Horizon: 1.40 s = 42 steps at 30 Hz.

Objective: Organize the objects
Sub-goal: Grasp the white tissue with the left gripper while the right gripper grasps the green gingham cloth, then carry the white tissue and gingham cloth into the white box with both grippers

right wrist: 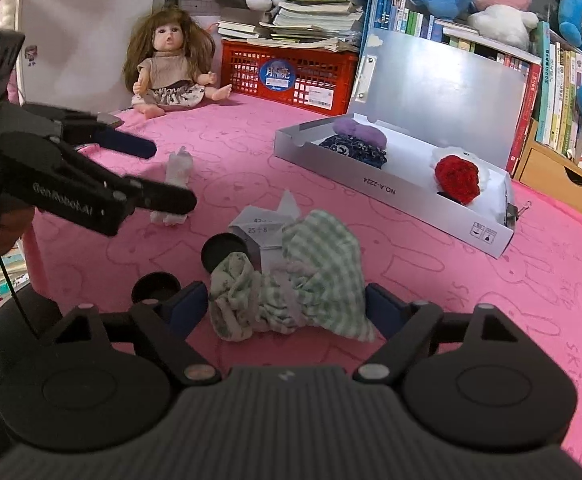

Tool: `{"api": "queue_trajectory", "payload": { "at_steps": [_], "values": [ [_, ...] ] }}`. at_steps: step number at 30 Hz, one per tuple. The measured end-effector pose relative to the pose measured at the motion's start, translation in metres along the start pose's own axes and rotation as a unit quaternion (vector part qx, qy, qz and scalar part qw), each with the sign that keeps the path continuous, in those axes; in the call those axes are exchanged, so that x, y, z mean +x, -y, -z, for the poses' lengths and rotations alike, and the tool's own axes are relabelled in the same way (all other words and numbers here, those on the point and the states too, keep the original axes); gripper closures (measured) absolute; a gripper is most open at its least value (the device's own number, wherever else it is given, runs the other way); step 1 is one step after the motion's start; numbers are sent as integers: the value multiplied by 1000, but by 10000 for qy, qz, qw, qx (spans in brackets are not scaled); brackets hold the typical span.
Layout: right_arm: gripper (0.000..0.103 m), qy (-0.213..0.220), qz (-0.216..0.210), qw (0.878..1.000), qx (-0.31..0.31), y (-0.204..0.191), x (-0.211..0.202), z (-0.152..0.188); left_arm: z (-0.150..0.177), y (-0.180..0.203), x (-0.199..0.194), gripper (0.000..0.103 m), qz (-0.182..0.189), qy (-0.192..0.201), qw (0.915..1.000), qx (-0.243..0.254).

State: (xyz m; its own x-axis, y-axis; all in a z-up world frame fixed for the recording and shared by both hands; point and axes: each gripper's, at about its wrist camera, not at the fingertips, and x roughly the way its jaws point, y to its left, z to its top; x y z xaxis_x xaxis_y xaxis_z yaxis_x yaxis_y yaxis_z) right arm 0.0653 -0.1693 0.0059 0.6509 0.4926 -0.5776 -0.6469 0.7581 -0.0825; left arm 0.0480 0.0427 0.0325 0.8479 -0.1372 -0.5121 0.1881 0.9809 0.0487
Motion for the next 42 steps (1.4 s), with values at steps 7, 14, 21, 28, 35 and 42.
{"api": "queue_trajectory", "payload": {
  "at_steps": [7,14,21,28,35,42],
  "values": [
    [16,32,-22,9998,199,4,1,1,8,-5,17,11,-17,-205,9996,-172],
    [23,68,-7,9994,325,2,3,2,10,-9,25,15,60,-221,9991,-349],
    [31,-29,-108,9984,562,2,7,8,16,-5,27,44,1,-274,9992,-292],
    [40,85,-20,9979,637,3,-1,6,12,-8,24,51,46,-258,9985,-478],
    [46,169,74,9938,1095,16,-7,13,9,-4,21,51,89,-213,9986,-485],
    [47,285,228,9912,1274,26,-16,10,2,-2,21,51,65,-200,9986,-484]
  ]
}}
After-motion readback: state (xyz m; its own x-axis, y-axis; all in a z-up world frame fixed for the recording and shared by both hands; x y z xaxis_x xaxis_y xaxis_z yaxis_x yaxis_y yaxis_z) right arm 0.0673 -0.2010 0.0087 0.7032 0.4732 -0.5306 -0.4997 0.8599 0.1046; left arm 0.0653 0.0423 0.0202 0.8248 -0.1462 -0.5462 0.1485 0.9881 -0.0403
